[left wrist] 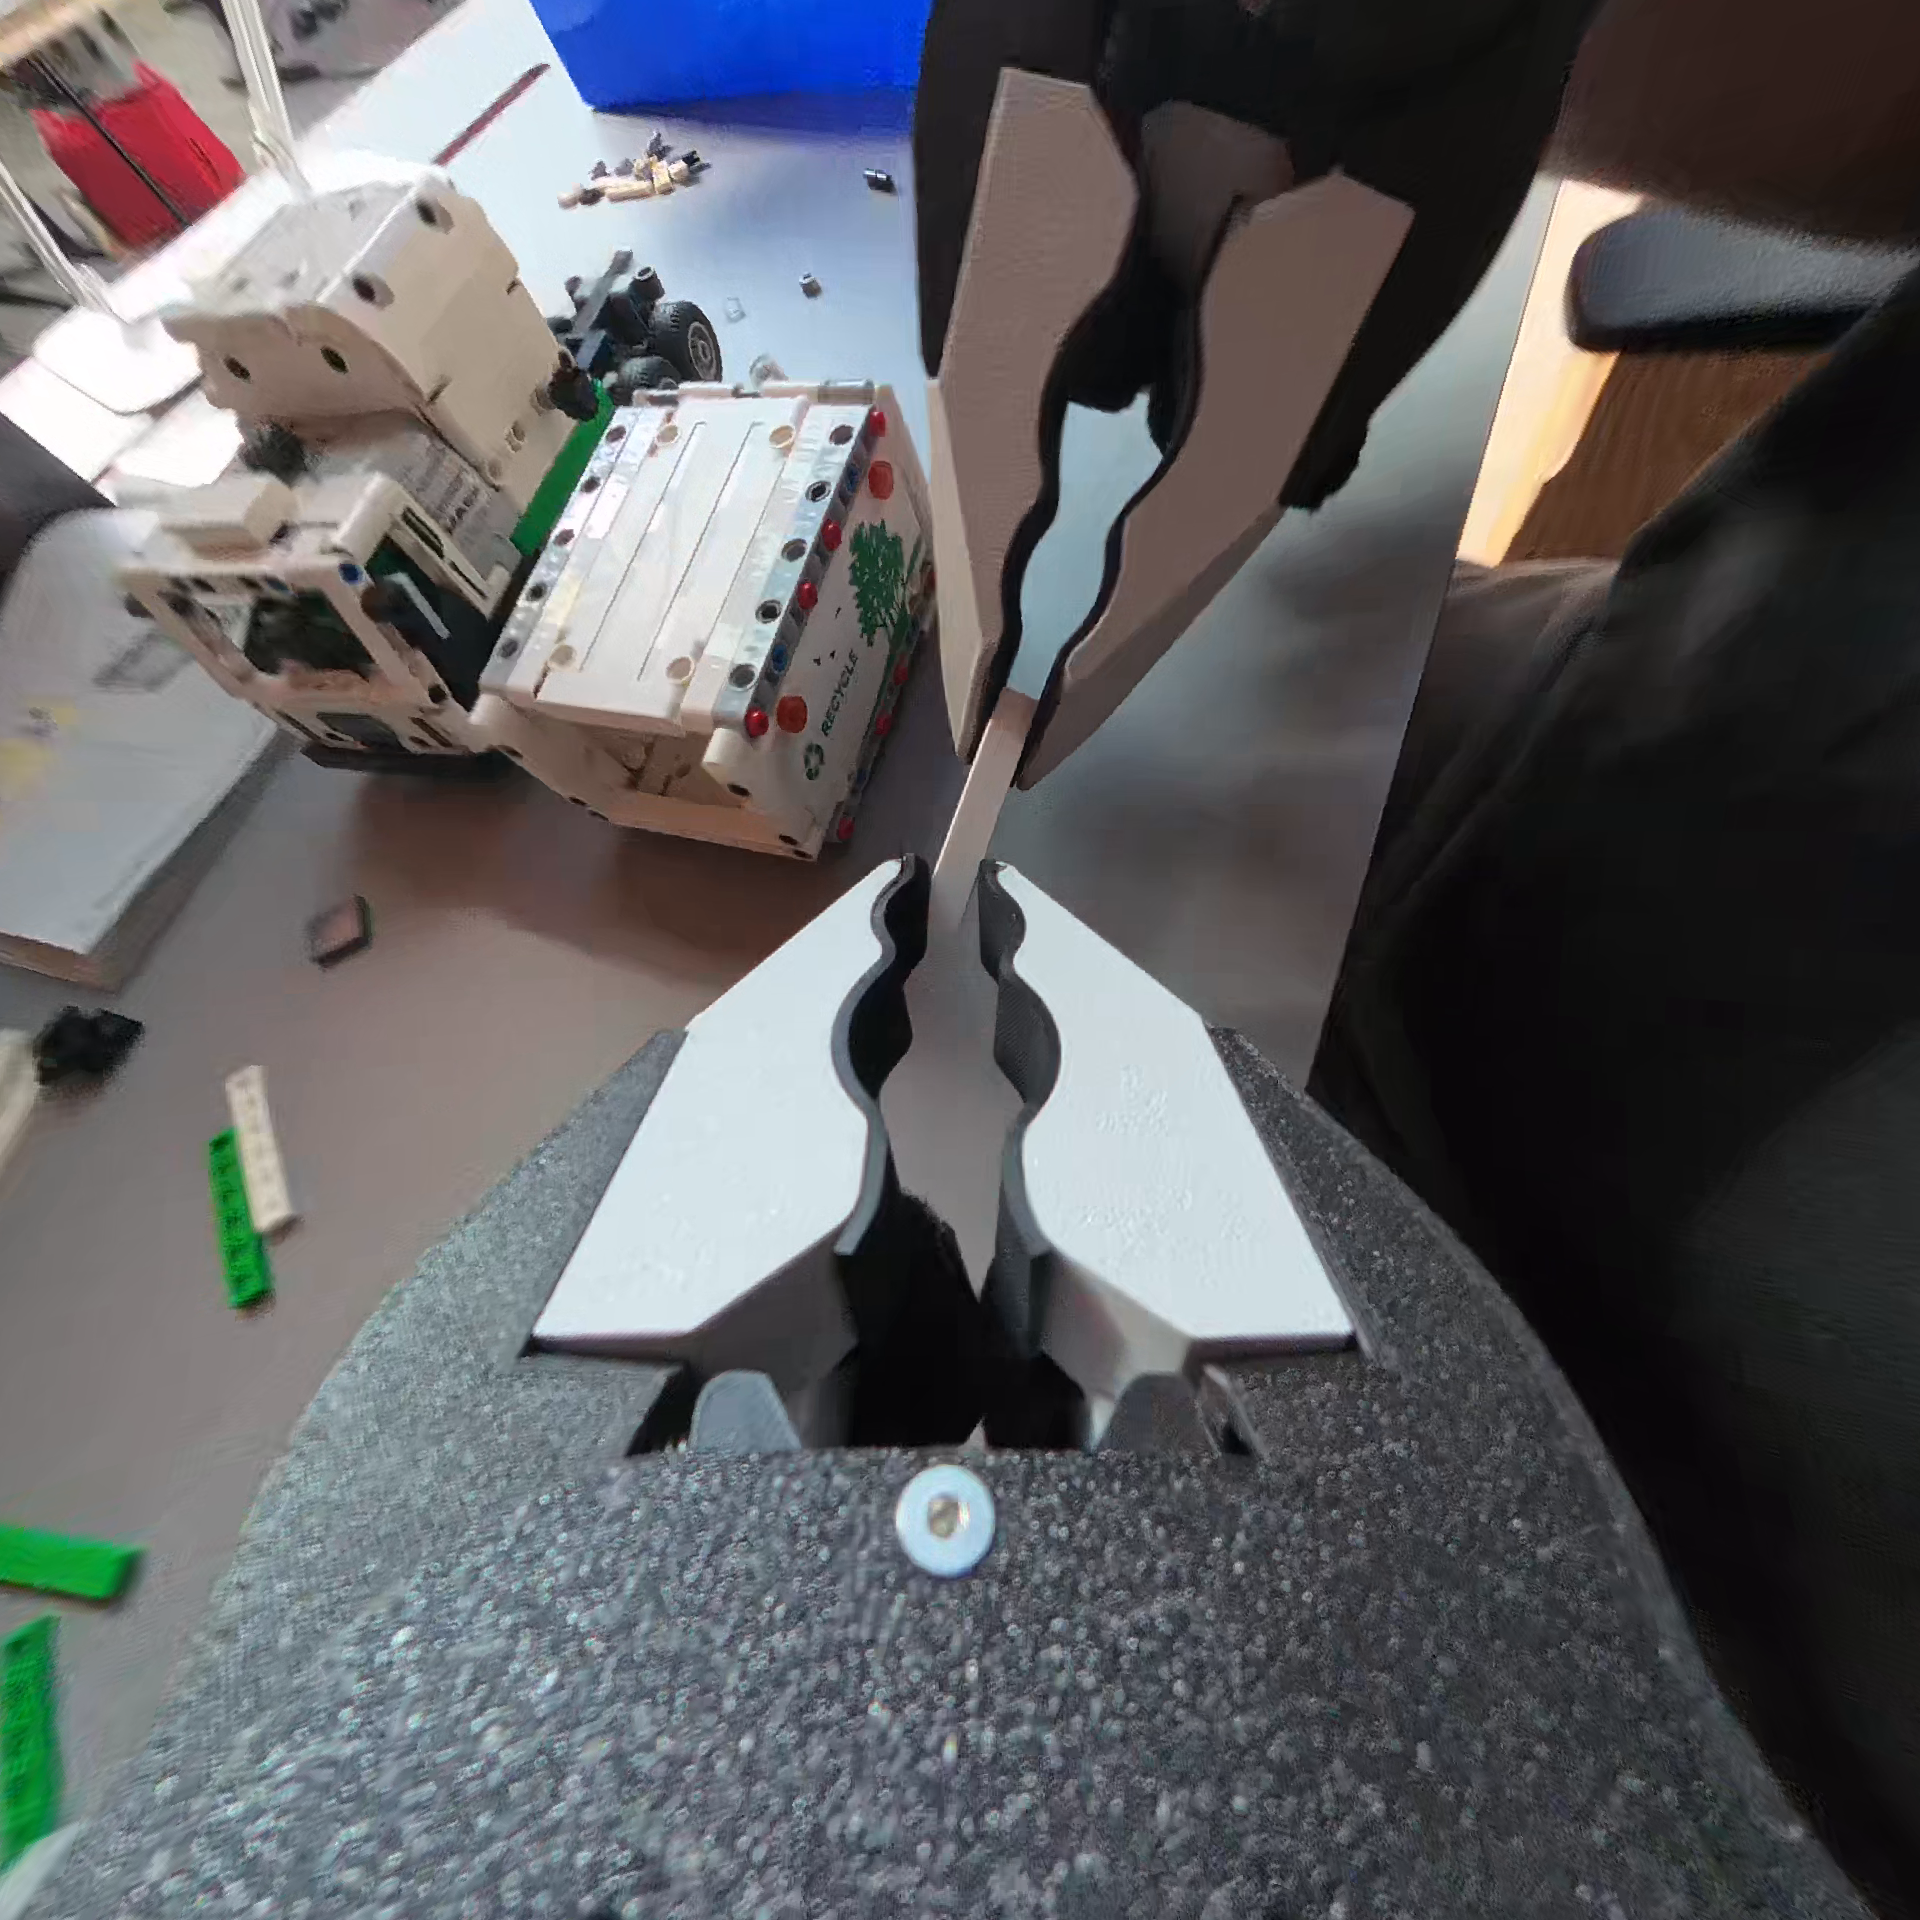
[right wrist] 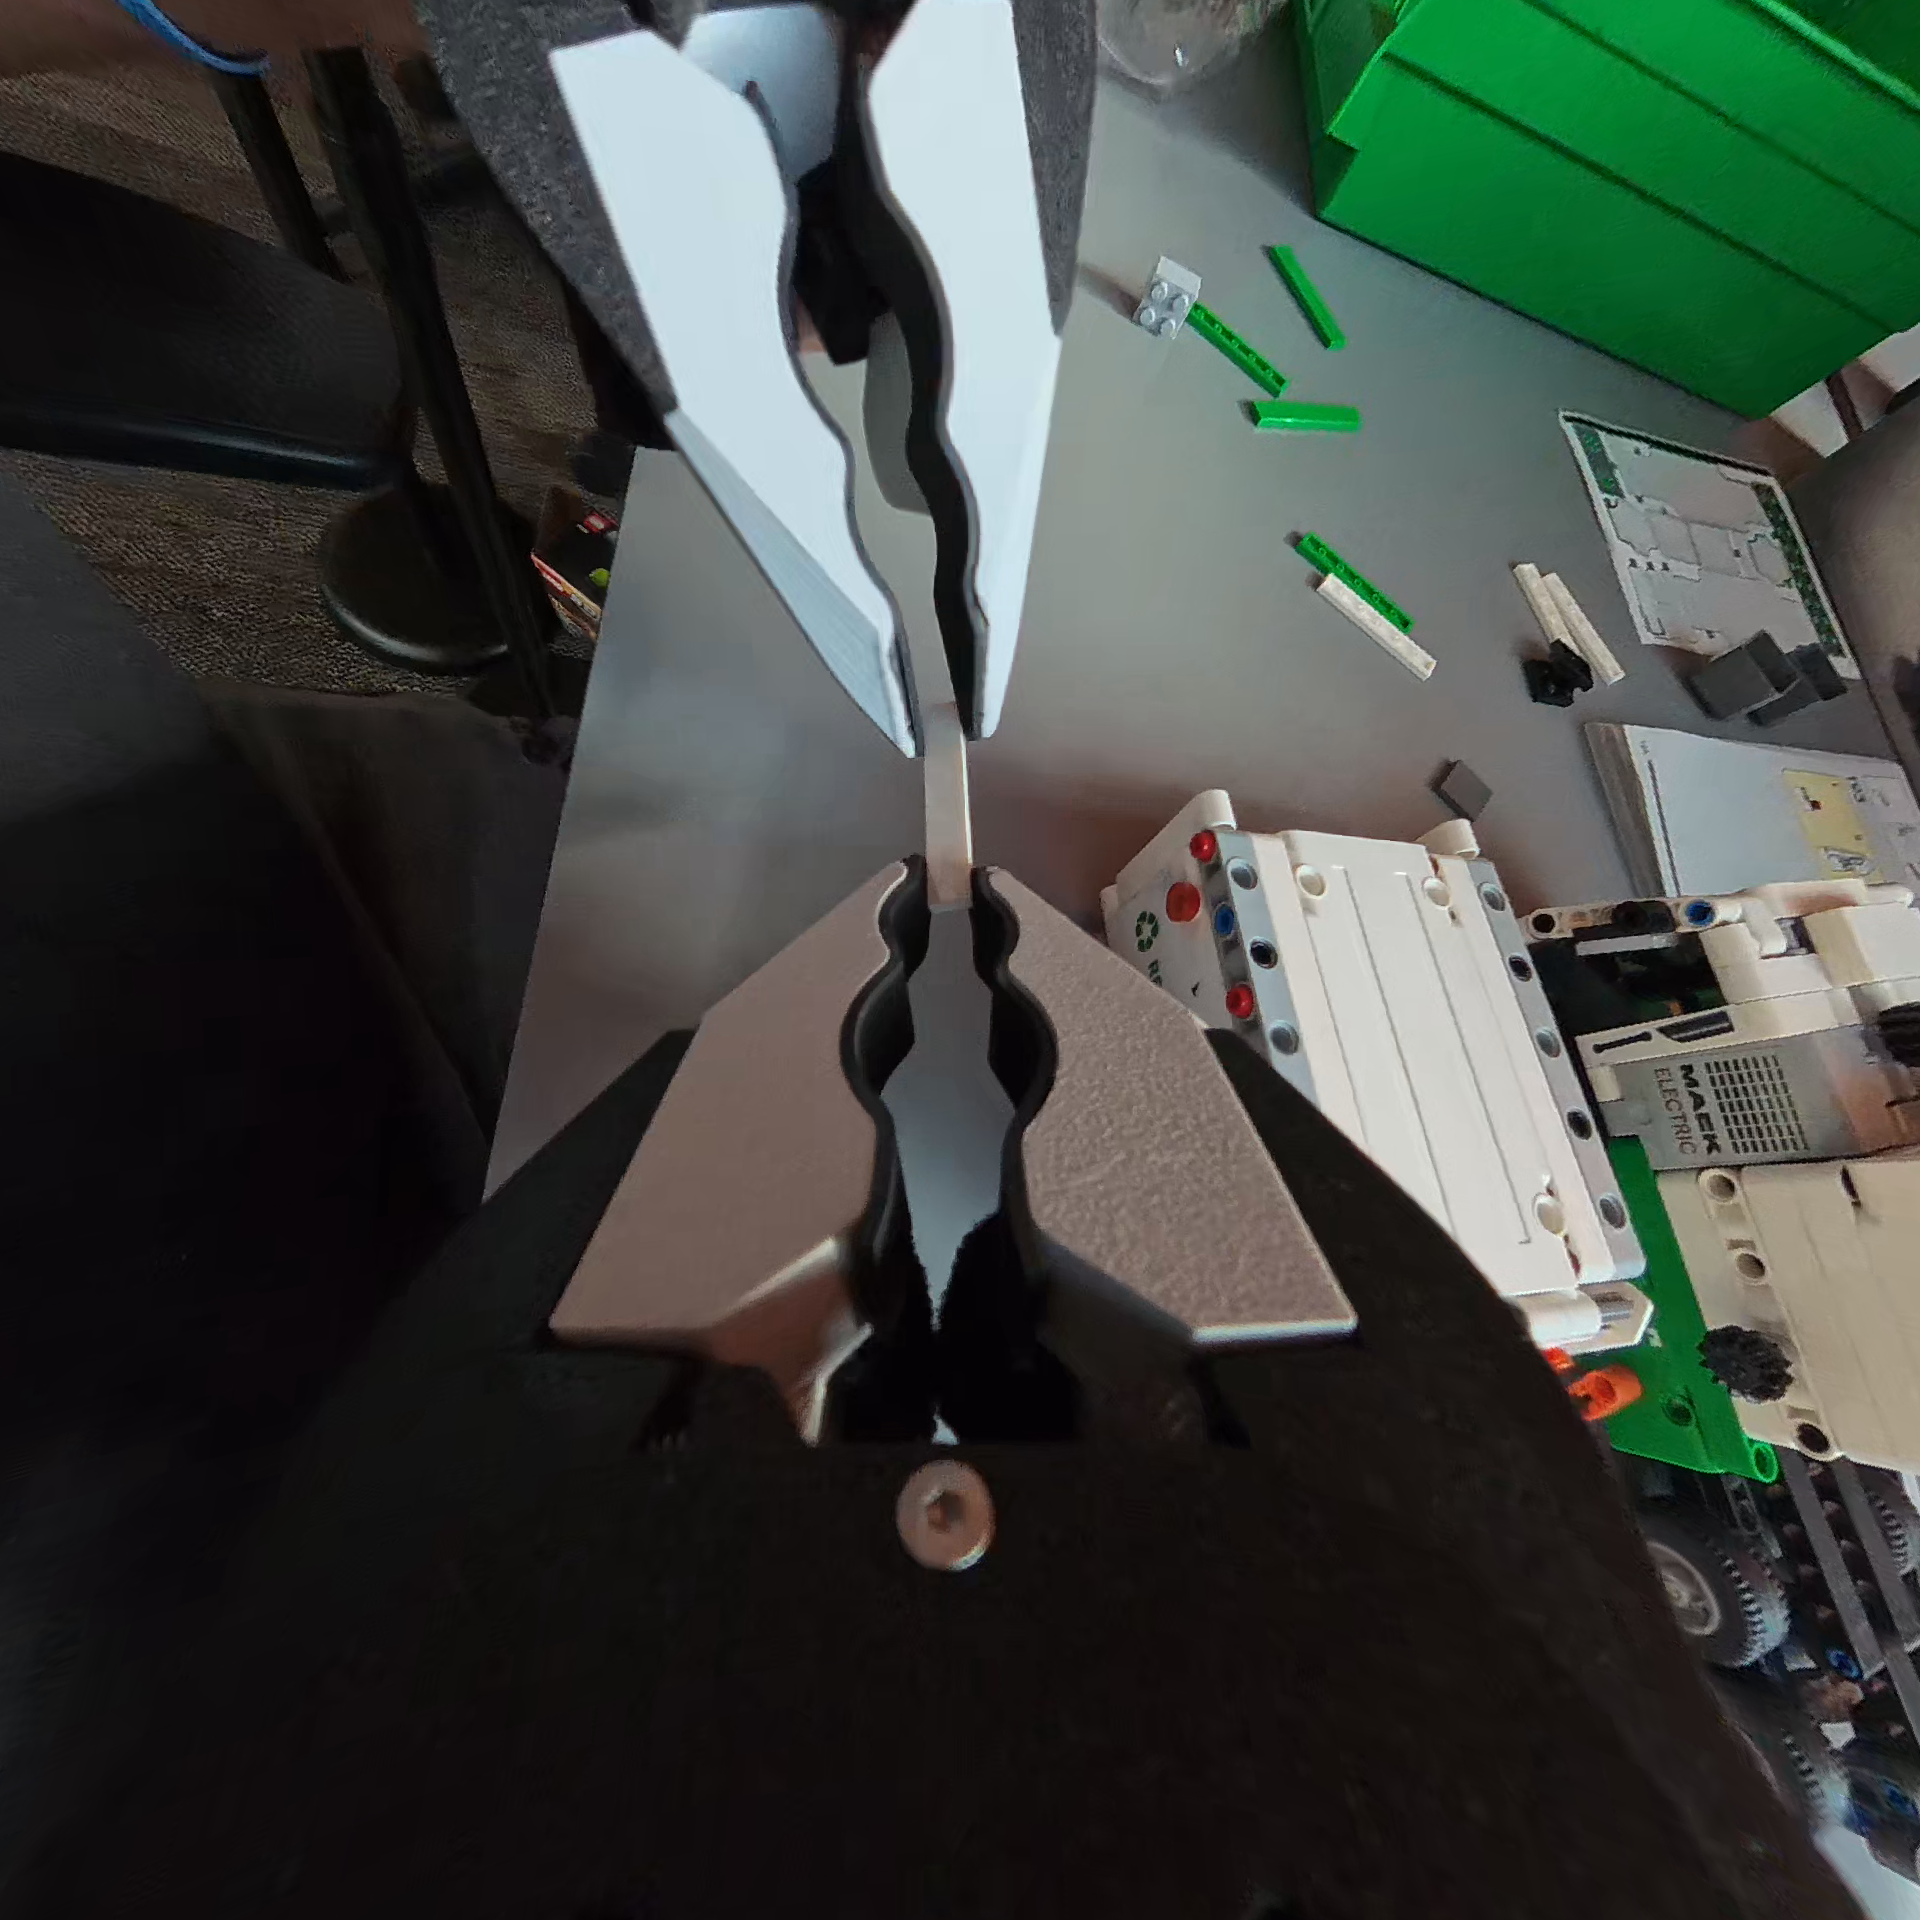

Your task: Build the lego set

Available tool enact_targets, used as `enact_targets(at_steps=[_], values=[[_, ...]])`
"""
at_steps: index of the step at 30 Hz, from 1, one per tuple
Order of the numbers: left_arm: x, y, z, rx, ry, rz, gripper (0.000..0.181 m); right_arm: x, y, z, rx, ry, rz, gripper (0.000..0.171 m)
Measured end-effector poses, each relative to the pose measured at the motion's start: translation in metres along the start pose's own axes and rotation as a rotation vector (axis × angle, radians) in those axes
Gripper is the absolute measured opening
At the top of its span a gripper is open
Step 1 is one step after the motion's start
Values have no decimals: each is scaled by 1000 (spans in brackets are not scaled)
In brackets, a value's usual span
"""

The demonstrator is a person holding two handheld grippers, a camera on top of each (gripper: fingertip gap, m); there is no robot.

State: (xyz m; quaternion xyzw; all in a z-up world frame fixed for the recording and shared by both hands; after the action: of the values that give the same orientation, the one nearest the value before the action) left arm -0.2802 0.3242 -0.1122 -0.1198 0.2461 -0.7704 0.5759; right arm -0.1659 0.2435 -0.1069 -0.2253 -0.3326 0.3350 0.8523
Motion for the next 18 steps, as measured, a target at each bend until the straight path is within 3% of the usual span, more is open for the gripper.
enact_targets(at_steps=[6, 13, 18], values=[[-16, -8, -3, 138, -355, -250, 15, -4, -6, 3, -33, -240, -170, 6], [-25, -8, -1, 160, -414, -307, 13, -3, -12, 9, 10, -336, -239, 6], [-23, -5, 1, 157, -352, -282, 0, 1, -14, 8, 13, -326, -244, 6]])
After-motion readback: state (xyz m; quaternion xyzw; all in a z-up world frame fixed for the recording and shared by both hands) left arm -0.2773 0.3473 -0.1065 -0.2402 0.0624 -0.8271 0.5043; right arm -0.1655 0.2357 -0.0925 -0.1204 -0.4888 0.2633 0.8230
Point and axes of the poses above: each gripper's, where its closed fingertips meet, y out along the fingers, z out of its top, x = y × z across the jaws, the point moved 8 cm from there along -y, back along the fingers, and after that the axes turned 9 degrees about -y, right-handed, at the moved point
